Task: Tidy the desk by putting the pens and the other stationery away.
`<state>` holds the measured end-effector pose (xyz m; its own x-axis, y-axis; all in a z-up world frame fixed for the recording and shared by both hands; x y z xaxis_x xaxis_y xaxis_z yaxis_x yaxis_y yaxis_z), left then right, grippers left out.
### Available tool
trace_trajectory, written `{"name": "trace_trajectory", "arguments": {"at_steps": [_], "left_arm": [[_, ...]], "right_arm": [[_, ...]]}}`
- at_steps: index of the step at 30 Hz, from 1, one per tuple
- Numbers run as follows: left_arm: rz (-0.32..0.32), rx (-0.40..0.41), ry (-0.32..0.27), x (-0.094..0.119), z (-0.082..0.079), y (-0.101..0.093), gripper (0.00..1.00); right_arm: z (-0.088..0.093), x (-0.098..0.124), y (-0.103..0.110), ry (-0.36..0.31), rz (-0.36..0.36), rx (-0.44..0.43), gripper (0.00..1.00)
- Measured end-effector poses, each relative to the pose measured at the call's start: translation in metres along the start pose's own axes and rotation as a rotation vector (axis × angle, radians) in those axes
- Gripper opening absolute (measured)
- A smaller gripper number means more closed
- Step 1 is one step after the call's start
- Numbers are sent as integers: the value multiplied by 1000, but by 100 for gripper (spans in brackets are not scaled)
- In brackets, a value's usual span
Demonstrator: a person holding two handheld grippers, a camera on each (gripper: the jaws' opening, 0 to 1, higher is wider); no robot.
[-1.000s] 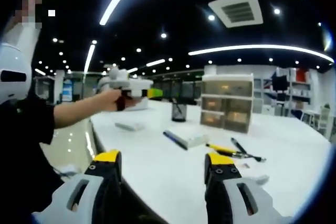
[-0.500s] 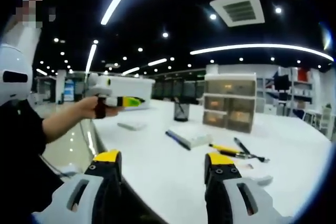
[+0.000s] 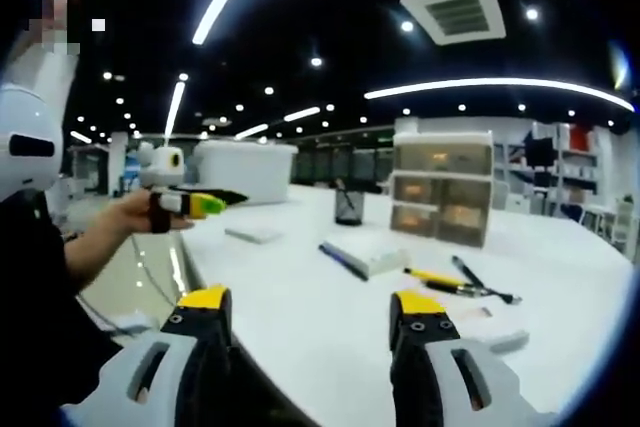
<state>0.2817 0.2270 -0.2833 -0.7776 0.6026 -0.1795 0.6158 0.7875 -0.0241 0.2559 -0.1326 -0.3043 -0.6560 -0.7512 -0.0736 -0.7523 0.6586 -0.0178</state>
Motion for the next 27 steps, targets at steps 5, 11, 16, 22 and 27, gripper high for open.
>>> {"name": "trace_trajectory", "arguments": {"at_steps": [5, 11, 16, 22, 27], "left_arm": [[-8, -29, 1, 15, -3, -8, 63], [-23, -54, 4, 30, -5, -11, 63], [-35, -41, 6, 38, 0, -8, 63], [-48, -27, 7, 46, 4, -4, 63], [-59, -23, 5, 52, 6, -2, 63]], "right_arm": [[2, -3, -1, 14, -3, -14, 63], [0, -6, 1, 25, -13, -13, 63], [-3, -8, 1, 64, -17, -3, 62], [-11, -13, -1, 111, -35, 32, 62], [-22, -23, -3, 171, -70, 71, 62]]}}
Point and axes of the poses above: the point that each gripper's makers call its tool centre point, and the gripper's own axes: x roughly backward along the fingers, y roughly to its left, z roughly out of its underside, the point moved 10 cm from there along x, roughly backward along the fingers, and after that the axes turned 10 degrees about -y, right-handed, at the moved point
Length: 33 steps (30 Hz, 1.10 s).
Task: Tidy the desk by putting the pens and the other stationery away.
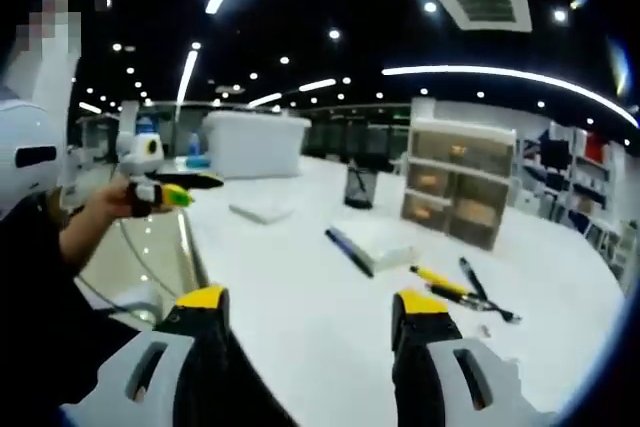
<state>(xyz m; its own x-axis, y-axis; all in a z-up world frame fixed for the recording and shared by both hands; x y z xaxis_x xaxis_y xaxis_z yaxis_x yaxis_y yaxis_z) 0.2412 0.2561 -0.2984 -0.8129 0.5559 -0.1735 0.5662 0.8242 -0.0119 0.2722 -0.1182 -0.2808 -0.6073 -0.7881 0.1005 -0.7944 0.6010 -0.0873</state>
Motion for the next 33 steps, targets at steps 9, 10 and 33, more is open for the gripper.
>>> {"name": "trace_trajectory", "arguments": {"at_steps": [9, 10, 33], "left_arm": [[-8, -10, 9, 10, -1, 3, 63], [-5, -13, 11, 10, -2, 2, 63], [0, -31, 51, 27, 0, 3, 64]], "right_arm": [[-15, -16, -7, 133, -80, 52, 62], [-16, -18, -8, 144, -88, 57, 62], [-50, -64, -19, 451, -269, 154, 59]]}}
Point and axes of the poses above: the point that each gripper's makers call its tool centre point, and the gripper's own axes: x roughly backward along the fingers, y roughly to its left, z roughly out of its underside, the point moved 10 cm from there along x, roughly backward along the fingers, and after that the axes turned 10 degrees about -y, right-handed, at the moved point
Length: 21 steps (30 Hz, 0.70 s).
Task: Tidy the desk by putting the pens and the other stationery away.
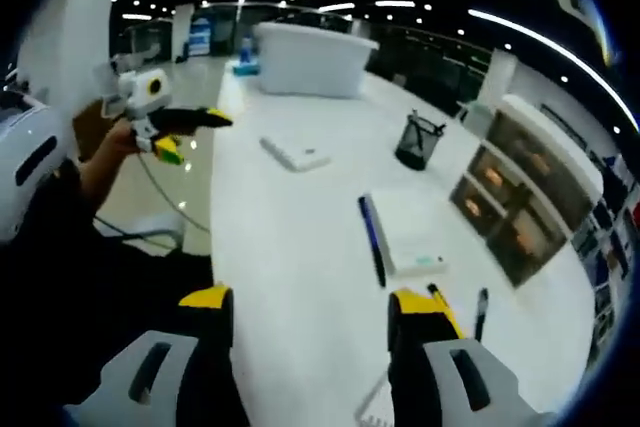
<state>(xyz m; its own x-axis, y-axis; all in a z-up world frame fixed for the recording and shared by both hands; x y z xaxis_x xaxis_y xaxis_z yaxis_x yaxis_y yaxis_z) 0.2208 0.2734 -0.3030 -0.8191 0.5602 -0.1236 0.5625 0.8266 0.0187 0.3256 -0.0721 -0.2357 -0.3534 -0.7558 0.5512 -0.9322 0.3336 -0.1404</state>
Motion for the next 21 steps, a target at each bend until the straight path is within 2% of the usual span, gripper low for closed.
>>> {"name": "trace_trajectory", "arguments": {"at_steps": [13, 21], "left_arm": [[-2, 18, 11, 8, 3, 1, 64], [-12, 25, 12, 13, 3, 3, 64]], "right_arm": [[-23, -29, -14, 134, -93, 23, 59], [-29, -47, -23, 204, -138, 40, 58]]}}
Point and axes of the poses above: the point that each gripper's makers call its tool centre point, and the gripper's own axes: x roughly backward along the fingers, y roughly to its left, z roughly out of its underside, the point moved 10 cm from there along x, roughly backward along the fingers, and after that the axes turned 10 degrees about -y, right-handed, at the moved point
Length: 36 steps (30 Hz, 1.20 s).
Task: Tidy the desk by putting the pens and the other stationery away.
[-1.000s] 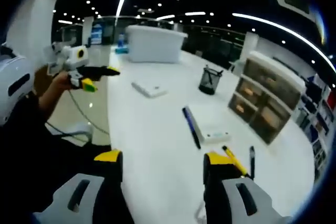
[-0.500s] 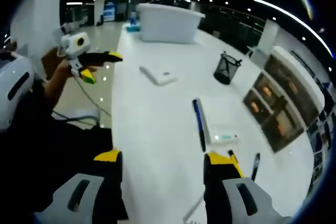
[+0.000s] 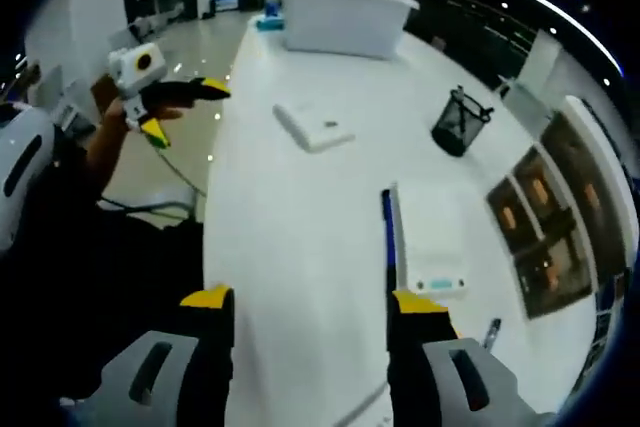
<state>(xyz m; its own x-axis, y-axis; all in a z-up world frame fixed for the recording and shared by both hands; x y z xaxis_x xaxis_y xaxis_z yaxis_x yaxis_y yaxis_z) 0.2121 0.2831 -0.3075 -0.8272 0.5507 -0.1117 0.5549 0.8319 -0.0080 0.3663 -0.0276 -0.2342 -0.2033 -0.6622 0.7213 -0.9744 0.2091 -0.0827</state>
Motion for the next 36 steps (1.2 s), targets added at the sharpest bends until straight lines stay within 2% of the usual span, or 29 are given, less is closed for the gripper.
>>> {"name": "trace_trajectory", "arguments": {"at_steps": [6, 14, 21, 36], "left_arm": [[-5, 2, -2, 4, -1, 1, 64], [-5, 3, 5, 7, -1, 2, 64], [-18, 0, 10, 13, -2, 3, 64], [-24, -6, 33, 15, -1, 3, 63]], "right_arm": [[-6, -16, -4, 52, -16, 5, 57], [-13, -35, -7, 82, -41, -1, 56], [-10, -52, -13, 120, -68, -8, 53], [-9, -78, -36, 158, -85, -44, 49]]}}
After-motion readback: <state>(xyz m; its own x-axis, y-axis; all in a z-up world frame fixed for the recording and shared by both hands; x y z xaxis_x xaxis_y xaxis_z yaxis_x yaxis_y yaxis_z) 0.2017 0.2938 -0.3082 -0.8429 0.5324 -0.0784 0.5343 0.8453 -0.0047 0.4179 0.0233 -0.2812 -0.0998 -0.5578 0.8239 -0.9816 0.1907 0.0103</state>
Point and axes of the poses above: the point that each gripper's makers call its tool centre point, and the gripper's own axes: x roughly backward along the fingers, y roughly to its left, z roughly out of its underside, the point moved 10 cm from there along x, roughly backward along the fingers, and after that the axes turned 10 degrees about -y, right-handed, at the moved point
